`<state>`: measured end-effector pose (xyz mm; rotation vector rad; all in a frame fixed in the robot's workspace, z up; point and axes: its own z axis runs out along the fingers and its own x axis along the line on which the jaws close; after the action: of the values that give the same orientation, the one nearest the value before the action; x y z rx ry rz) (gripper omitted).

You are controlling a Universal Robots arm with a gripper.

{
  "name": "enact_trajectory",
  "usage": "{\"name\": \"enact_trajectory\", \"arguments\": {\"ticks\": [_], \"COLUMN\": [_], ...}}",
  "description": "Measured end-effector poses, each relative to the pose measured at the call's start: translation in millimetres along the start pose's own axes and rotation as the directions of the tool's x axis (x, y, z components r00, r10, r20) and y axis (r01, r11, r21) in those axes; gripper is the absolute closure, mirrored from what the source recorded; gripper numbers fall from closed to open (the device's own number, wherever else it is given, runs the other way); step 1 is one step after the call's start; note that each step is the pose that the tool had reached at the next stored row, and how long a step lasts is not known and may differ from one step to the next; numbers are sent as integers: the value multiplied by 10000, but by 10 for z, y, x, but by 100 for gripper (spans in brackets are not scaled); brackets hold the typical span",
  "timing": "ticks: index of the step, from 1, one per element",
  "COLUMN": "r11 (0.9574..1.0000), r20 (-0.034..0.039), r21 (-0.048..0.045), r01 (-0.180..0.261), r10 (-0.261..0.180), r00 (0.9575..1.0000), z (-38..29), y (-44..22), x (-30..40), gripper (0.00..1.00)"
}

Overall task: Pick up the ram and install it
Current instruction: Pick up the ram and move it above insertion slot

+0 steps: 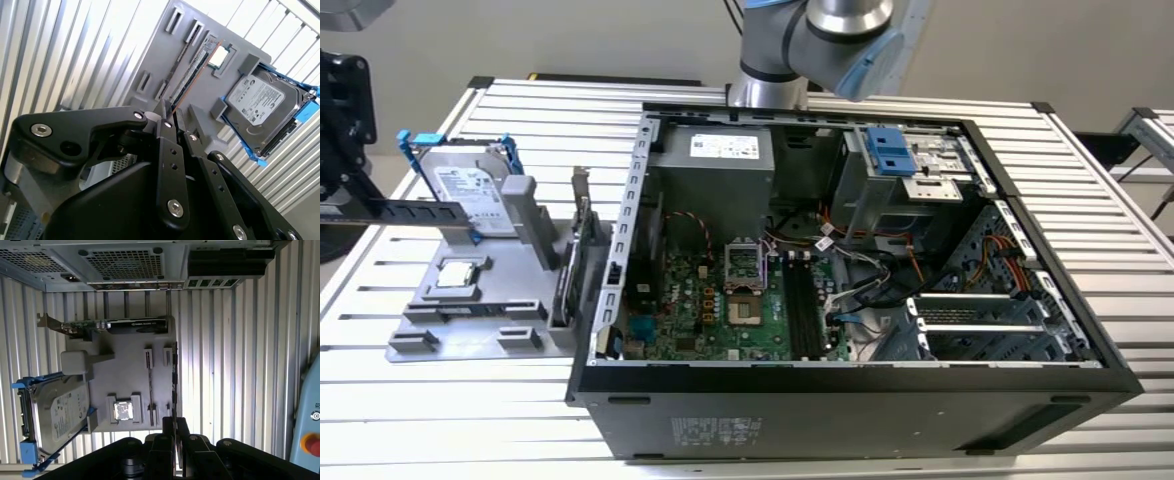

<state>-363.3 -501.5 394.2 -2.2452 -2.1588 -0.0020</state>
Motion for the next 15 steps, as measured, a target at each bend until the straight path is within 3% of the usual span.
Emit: {"name": "enact_trajectory", "arguments": {"ticks": [15], "r11": [10000], "r20": [12], "r21": [-1], "r01": [-1], "r10": [1], "r00": [10000], "z": [-3], "y": [211], "x": [9], "gripper": [100]}}
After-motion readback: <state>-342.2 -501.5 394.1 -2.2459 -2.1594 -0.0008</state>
